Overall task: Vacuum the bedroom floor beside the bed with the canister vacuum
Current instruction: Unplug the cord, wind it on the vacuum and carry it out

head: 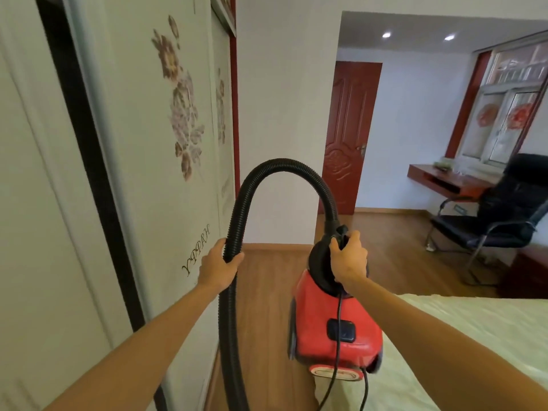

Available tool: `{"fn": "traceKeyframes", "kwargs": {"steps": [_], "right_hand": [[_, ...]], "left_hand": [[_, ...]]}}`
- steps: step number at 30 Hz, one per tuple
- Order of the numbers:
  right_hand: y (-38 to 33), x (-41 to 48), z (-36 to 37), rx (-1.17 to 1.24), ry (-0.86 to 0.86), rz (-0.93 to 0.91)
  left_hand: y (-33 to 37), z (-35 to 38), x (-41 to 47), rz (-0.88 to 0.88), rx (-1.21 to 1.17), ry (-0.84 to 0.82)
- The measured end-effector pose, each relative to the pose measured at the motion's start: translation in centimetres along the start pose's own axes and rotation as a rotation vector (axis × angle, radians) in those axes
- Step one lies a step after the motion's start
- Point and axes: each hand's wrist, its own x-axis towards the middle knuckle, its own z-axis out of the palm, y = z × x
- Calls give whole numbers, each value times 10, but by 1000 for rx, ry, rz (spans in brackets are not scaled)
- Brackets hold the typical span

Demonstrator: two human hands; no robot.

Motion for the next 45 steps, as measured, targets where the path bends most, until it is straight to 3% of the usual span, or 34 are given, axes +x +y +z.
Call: {"fn": "traceKeyframes", "kwargs": {"steps": [19,34,45], "right_hand": [[21,258,124,-30,-62,-34],[15,485,297,-76,-74,27],[2,620,393,-70,-90,34]], "left_hand": [[-37,105,249,-53,58,18],[-133,210,522,-124,-4,-52],[-170,254,671,-137,9,-47]]}}
